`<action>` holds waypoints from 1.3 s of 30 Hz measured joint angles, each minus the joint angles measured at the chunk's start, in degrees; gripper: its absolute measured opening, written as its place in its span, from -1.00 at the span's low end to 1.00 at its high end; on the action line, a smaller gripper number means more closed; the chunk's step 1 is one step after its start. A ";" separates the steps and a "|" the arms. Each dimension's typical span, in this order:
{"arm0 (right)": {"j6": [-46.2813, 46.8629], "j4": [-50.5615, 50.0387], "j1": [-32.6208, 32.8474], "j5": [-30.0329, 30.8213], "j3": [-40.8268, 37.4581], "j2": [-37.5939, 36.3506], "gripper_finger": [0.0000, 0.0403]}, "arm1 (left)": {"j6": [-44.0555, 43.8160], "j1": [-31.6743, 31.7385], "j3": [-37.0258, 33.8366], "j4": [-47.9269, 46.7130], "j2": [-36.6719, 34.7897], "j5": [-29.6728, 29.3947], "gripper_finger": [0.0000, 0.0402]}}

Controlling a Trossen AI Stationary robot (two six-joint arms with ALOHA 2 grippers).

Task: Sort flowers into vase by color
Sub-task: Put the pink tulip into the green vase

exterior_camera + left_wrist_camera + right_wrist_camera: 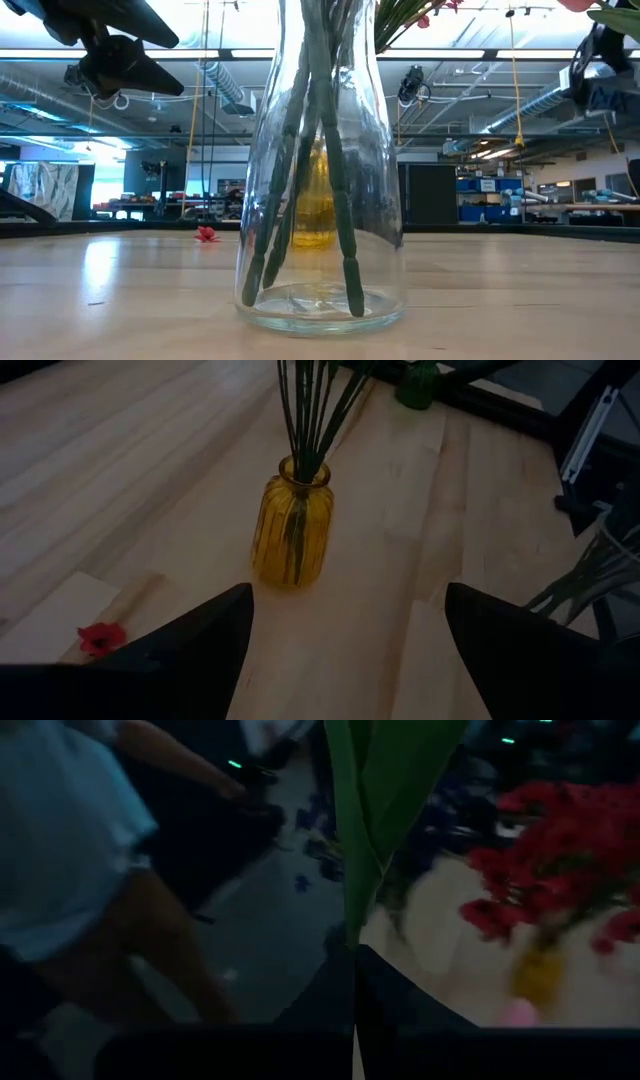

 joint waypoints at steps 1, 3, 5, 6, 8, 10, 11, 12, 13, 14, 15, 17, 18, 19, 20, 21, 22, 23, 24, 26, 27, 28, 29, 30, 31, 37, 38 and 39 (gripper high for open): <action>-1.21 2.08 0.24 -1.03 -1.21 -1.26 -0.98 | -0.01 0.00 0.00 0.00 0.00 0.00 0.67; -5.87 9.26 0.70 -4.10 -4.58 -3.92 -0.98 | -0.11 0.00 0.00 0.04 0.00 0.00 0.67; -11.67 17.96 0.87 -8.16 -8.81 -6.70 -0.98 | -0.18 0.00 0.00 0.04 0.00 0.02 0.67; -13.58 21.43 0.87 -9.90 -10.96 -8.18 -0.98 | -0.22 0.00 0.00 0.06 0.00 0.02 0.67; -14.77 26.16 0.89 -11.93 -14.89 -10.91 -0.98 | -0.25 0.00 0.00 0.13 0.00 0.02 0.67; -14.33 27.11 0.88 -12.49 -18.52 -13.38 -0.98 | -0.25 0.00 0.00 0.18 0.00 0.02 0.67; -13.58 27.06 0.88 -12.76 -20.16 -14.57 -0.98 | -0.25 0.00 0.00 0.22 0.00 0.02 0.67; -12.98 26.99 0.88 -13.24 -21.72 -15.81 -0.98 | -0.27 0.00 0.00 0.20 0.00 0.02 0.67; -12.34 26.93 0.89 -13.74 -23.17 -17.17 -0.98 | -0.27 0.00 0.00 0.22 0.00 0.02 0.67; -11.98 26.78 0.87 -13.96 -24.27 -18.43 -0.98 | -0.27 0.00 0.00 0.20 0.00 0.02 0.67; -11.78 26.78 0.89 -14.11 -25.25 -19.82 -0.98 | -0.29 0.00 0.00 0.22 0.00 0.02 0.67; -11.83 26.40 0.87 -14.24 -26.66 -22.51 -0.98 | -0.29 0.00 0.00 0.21 0.00 0.02 0.67; -11.88 25.75 0.87 -14.55 -27.05 -23.97 -0.98 | -0.30 0.00 0.00 0.20 0.00 0.02 0.67; -11.81 24.54 0.87 -14.65 -27.27 -25.28 -0.98 | -0.31 0.00 0.00 0.20 0.00 0.02 0.67; -11.44 22.67 0.87 -14.56 -27.29 -26.48 -0.98 | -0.30 0.00 0.00 0.20 0.00 0.02 0.67; -10.65 20.75 0.85 -14.09 -27.29 -27.59 -0.98 | -0.31 0.00 0.00 0.17 0.00 0.02 0.67; -9.89 18.82 0.82 -13.62 -27.29 -28.62 -0.98 | -0.30 0.00 0.00 0.16 0.05 0.02 0.67; -9.01 17.05 0.74 -13.36 -27.31 -29.69 -0.98 | -0.31 0.00 0.00 0.17 0.22 0.02 0.67; -8.40 15.53 0.60 -13.07 -27.31 -30.64 -0.98 | -0.31 -0.02 0.00 0.17 0.40 0.02 0.67; -7.20 12.79 0.16 -12.80 -27.13 -31.49 -0.98 | -0.33 0.00 0.00 0.26 1.17 0.04 0.67; -7.02 11.29 -0.12 -12.83 -26.75 -31.20 -0.98 | -0.33 0.00 0.00 0.42 1.58 0.07 0.67; -6.94 10.02 -0.38 -12.98 -26.52 -31.00 -0.98 | -0.35 0.00 0.00 0.67 2.08 0.08 0.67; -6.96 9.46 -0.61 -13.43 -26.36 -30.98 -0.98 | -0.37 0.01 0.00 1.00 2.60 0.07 0.67; -7.07 9.13 -0.78 -13.68 -26.18 -31.09 -0.98 | -0.40 0.02 0.00 1.40 3.25 0.07 0.67; -7.34 8.82 -0.94 -14.21 -26.04 -31.28 -0.98 | -0.42 0.02 0.00 1.75 3.94 0.11 0.67; -7.72 4.32 -1.77 -16.54 -25.91 -31.45 -0.99 | -0.92 0.02 0.00 5.32 8.27 0.14 0.67; -7.67 3.34 -1.89 -16.54 -25.91 -31.45 -0.99 | -0.92 0.02 0.00 6.03 8.95 0.12 0.67; -7.66 2.25 -2.03 -16.50 -25.91 -31.45 -0.99 | -0.94 0.02 0.00 6.61 9.59 0.13 0.67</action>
